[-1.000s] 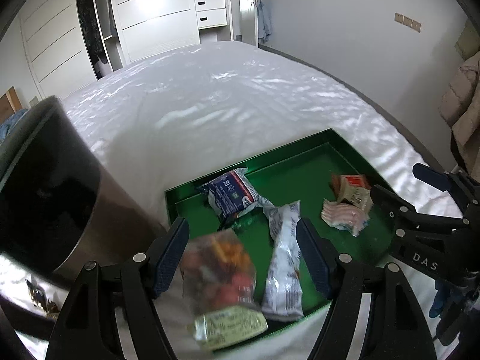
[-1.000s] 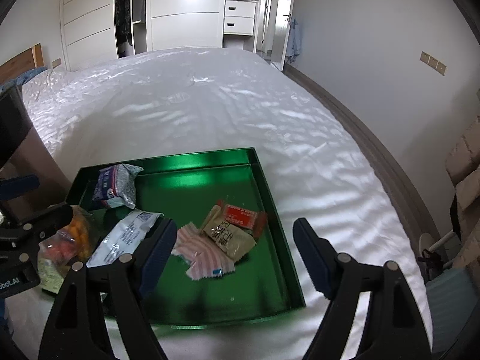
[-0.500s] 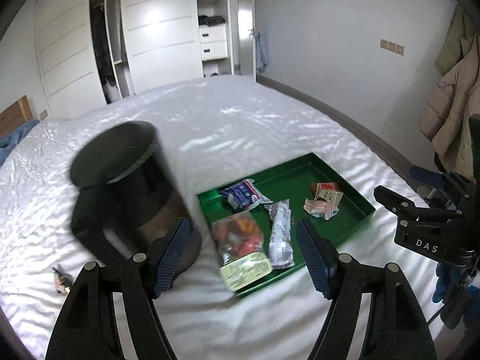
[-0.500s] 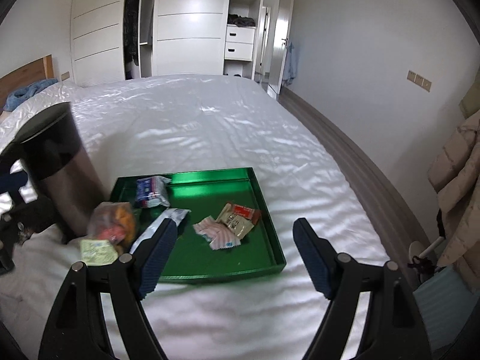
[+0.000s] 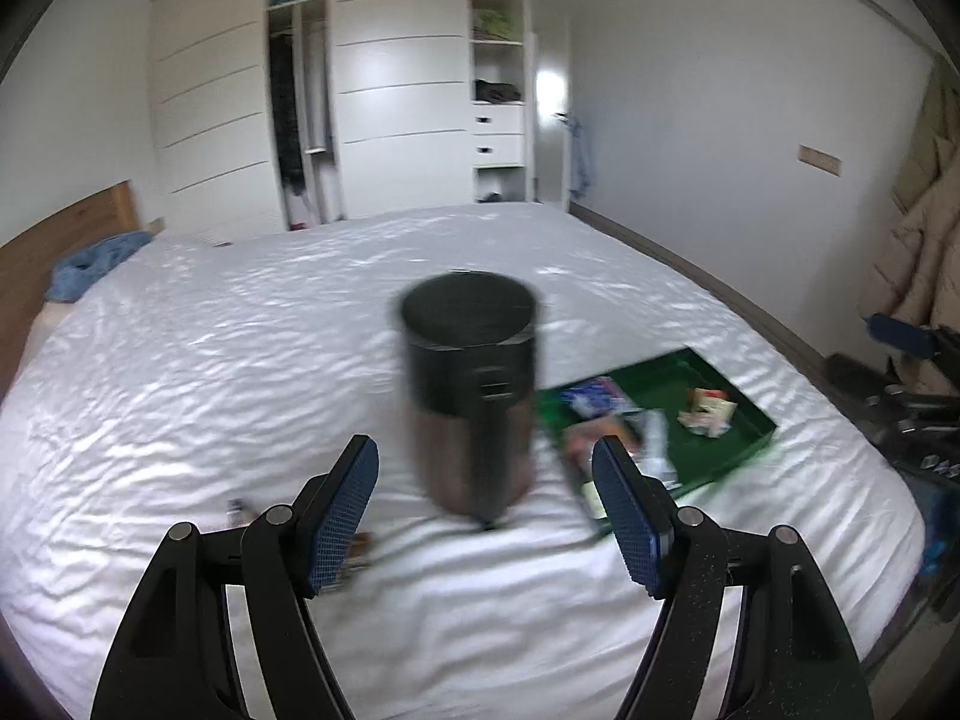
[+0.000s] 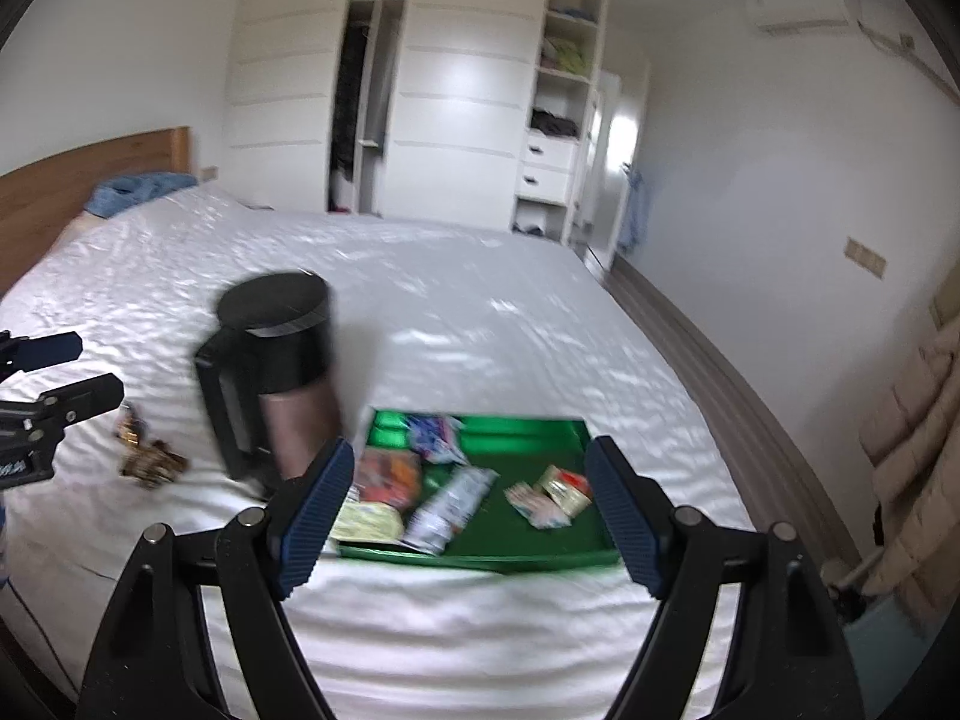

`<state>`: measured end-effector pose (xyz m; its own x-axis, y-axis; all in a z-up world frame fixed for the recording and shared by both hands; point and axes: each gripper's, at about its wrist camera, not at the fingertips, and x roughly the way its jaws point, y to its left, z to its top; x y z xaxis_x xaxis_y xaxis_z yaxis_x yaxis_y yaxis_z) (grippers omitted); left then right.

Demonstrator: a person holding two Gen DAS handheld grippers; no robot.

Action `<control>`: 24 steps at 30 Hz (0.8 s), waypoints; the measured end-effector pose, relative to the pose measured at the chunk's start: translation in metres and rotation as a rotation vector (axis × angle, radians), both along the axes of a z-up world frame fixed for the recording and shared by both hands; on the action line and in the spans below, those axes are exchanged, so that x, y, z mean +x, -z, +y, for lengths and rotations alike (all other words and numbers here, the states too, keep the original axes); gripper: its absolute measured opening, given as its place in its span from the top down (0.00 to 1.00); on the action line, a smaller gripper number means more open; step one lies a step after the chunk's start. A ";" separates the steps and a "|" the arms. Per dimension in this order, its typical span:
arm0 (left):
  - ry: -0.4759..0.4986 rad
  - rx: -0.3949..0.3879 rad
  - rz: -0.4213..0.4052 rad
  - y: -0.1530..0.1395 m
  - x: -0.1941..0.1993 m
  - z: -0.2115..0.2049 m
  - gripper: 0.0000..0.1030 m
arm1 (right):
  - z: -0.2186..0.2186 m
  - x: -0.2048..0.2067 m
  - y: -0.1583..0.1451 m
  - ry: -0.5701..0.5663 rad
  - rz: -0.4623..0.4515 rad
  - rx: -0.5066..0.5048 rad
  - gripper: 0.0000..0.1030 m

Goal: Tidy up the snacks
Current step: 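Withdraw both open grippers toward the brown and cream snack packets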

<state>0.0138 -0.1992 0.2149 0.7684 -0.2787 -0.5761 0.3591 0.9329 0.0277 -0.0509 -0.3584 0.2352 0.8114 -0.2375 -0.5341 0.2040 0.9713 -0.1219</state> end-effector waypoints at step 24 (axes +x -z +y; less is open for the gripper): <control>-0.361 -0.017 0.276 0.160 0.091 0.248 0.32 | 0.252 0.134 0.155 -0.384 0.225 0.242 0.00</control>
<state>0.1051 0.0484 0.0546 0.6367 -0.0319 -0.7705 0.0024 0.9992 -0.0395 0.0834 -0.1063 0.0806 0.6748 0.2073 -0.7083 -0.1788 0.9771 0.1156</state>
